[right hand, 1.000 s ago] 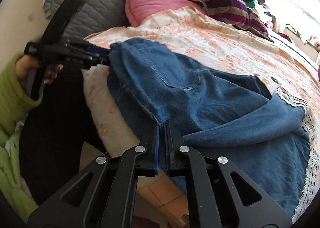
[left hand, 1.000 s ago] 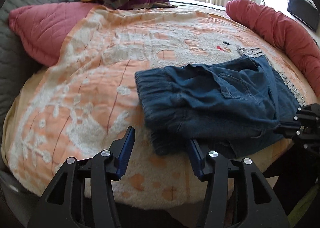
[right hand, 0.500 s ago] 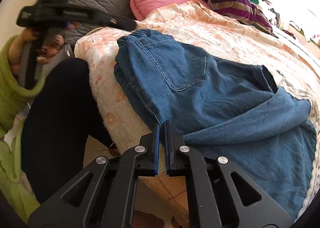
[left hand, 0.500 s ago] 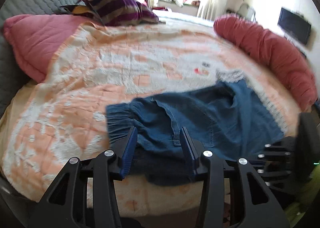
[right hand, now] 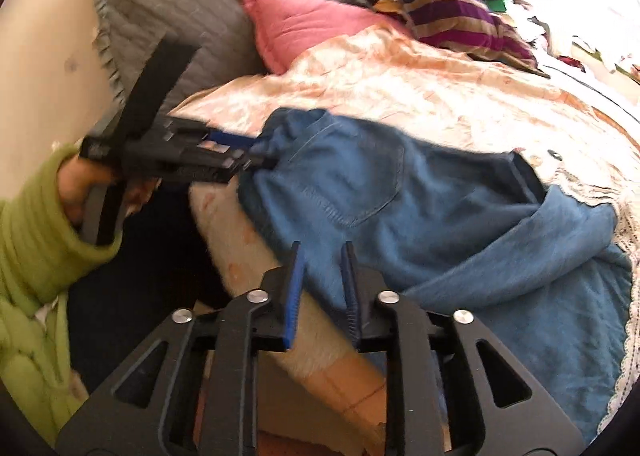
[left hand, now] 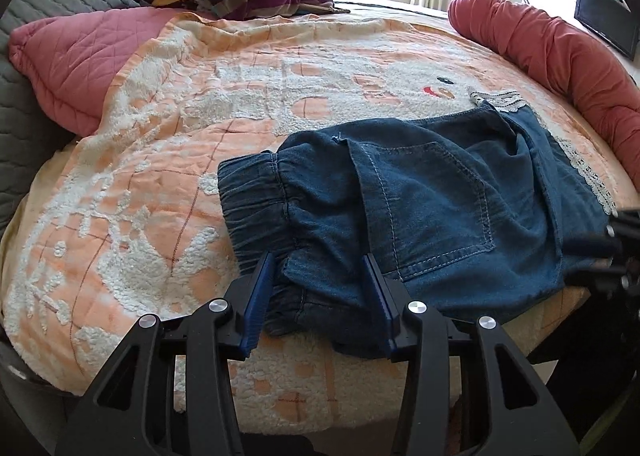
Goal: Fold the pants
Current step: 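Lift and fold the pants over, lay them down, open both tools, then grasp the white lace hem with the right tool while the left tool grasps denim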
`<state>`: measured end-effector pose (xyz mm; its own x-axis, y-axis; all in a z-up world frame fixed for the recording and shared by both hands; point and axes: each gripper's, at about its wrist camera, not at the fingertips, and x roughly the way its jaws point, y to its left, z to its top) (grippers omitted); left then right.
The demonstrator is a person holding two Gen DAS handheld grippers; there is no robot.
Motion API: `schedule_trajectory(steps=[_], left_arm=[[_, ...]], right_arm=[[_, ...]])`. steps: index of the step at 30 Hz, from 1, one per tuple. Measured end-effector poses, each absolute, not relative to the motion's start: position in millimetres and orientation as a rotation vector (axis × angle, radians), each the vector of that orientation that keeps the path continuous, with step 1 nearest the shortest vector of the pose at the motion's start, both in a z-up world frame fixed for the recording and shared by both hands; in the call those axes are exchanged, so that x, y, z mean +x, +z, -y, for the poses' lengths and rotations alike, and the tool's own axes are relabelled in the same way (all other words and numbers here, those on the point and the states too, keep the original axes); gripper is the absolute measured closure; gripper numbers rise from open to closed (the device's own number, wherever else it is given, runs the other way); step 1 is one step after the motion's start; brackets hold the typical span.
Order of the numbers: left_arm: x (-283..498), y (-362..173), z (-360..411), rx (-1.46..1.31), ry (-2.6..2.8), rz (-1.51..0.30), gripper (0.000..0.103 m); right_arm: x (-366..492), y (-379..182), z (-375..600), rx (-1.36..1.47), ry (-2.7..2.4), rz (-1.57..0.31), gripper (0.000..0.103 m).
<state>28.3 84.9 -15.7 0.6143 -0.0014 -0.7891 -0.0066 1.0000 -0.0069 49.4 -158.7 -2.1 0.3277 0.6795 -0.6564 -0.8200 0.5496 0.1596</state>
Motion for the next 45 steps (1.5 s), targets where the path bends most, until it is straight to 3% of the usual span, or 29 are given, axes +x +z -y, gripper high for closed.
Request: schedule_trajectory(steps=[2, 5, 8, 17, 29, 38, 45], left_arm=[[27.3, -15.2, -85.9, -0.016, 0.000, -0.907, 0.060], [26.9, -15.4, -84.9, -0.016, 0.002, -0.903, 0.060], [27.1, -15.4, -84.1, -0.014, -0.001, -0.901, 0.060], [22.5, -8.8, -85.7, -0.036, 0.023, -0.877, 0.059], [3.4, 50.6, -50.3, -0.066, -0.069, -0.754, 0.040], [36.9, 27.9, 24.9, -0.083, -0.309, -0.842, 0.040], [65.7, -0.2, 74.5, -0.102, -0.448, -0.921, 0.040]], right_arm=[[59.8, -2.7, 152.1, -0.192, 0.981, -0.769, 0.086], [70.8, -14.7, 135.6, -0.229, 0.940, -0.825, 0.075], [76.9, -39.6, 128.0, -0.265, 0.892, -0.914, 0.073], [75.3, -25.4, 153.5, -0.172, 0.901, -0.841, 0.066], [99.0, 17.3, 248.7, -0.001, 0.631, -0.727, 0.044], [132.7, 36.1, 272.6, -0.061, 0.529, -0.689, 0.027], [199.7, 31.4, 257.5, -0.129, 0.520, -0.773, 0.025]])
